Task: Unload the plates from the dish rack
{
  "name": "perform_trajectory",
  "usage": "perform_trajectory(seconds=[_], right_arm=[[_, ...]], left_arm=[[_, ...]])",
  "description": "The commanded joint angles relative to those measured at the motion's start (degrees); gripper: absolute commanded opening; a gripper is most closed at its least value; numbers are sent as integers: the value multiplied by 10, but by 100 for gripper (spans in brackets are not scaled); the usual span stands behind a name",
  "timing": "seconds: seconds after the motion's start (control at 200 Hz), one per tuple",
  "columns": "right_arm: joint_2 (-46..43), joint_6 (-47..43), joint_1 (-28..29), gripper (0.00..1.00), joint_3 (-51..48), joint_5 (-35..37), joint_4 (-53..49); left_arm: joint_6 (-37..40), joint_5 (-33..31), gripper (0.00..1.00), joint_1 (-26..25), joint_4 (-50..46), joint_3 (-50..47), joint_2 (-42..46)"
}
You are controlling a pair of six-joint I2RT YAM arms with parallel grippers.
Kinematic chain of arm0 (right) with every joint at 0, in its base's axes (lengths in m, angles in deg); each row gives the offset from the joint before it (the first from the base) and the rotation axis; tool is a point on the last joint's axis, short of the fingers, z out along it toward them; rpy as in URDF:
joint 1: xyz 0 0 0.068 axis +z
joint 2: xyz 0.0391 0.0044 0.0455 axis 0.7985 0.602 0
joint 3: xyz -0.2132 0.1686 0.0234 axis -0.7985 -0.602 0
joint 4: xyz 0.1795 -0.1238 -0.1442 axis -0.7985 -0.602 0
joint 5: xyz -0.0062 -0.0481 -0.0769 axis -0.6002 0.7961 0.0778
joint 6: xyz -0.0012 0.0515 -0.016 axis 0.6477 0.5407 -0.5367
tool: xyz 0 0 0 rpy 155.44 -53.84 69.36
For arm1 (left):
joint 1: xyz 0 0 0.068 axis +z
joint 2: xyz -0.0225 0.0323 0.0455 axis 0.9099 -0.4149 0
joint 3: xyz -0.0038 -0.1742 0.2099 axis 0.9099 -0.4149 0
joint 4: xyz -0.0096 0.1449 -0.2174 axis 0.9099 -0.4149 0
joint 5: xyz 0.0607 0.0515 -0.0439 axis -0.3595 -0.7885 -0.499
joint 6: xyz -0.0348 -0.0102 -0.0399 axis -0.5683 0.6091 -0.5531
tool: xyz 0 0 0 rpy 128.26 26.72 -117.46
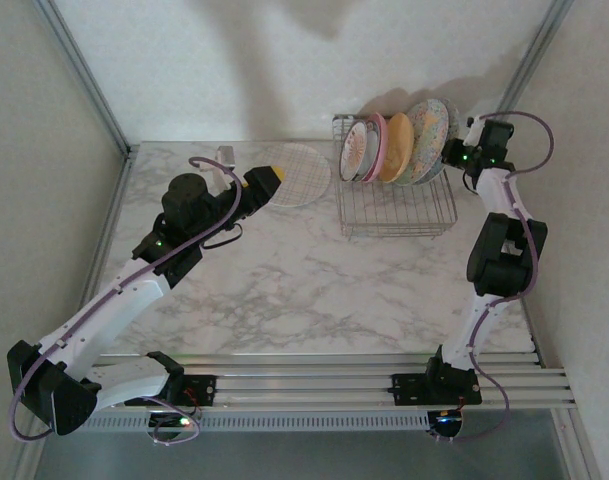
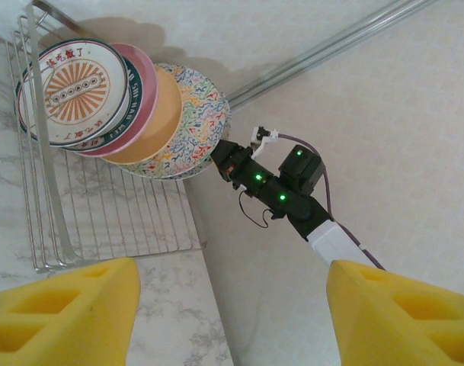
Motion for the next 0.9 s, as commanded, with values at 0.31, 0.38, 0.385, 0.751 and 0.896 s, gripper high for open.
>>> perform_trajectory(seconds=[0.31, 0.38, 0.385, 0.751, 0.896], right_arm=[[-58, -36, 24, 0, 49, 40, -37], [-68, -39, 24, 0, 58, 65, -48], [-69, -39, 24, 0, 58, 67, -49], [-108, -56, 25, 0, 90, 139, -109], [-122, -54, 25, 0, 99, 168, -138]], left_arm=[[1, 9, 65, -5, 27, 15, 1], [0, 8, 65, -5, 30, 15, 0], [0, 9, 65, -4, 31, 15, 0], [-9, 12, 65, -5, 50, 19, -4], [-13, 14, 65, -5, 56, 23, -4]])
